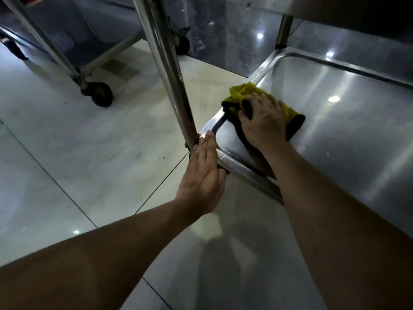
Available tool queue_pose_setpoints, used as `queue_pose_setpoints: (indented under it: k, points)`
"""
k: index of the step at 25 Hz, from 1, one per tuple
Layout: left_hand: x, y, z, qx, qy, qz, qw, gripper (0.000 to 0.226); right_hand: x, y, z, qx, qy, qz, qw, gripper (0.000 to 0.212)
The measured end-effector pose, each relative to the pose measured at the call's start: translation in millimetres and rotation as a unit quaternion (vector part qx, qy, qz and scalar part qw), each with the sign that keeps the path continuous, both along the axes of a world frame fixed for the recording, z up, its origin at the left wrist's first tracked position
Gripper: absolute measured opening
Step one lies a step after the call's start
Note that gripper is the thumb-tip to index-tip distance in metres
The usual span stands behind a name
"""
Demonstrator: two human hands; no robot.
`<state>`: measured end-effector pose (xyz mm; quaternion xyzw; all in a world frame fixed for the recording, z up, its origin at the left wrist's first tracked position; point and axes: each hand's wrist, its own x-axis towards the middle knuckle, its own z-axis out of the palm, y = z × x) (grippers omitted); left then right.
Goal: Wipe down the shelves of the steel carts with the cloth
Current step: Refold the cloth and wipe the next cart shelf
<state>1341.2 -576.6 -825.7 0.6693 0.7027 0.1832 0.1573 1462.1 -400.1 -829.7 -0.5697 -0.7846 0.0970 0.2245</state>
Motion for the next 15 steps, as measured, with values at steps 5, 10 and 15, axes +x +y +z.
queue_pose_setpoints:
  k: [5, 10, 15]
  points:
    - [7.5, 8.3, 15.3, -0.045, -0.144, 0.084, 0.985, 0.076, -5.8, -68.7, -2.2, -0.003, 0.014, 0.084, 0.996, 0.049]
    - [9.0, 12.1, 11.6, -0.046, -0.109, 0.098, 0.988, 0.080, 20.4, -133.1, -3.7, 0.031, -0.006, 0.037, 0.999, 0.048]
    - [9.1, 16.4, 2.9, -0.042, 0.025, 0.082, 0.995, 0.067, 111.2, -198.5, -11.6, 0.107, -0.083, -0.050, 0.990, 0.051]
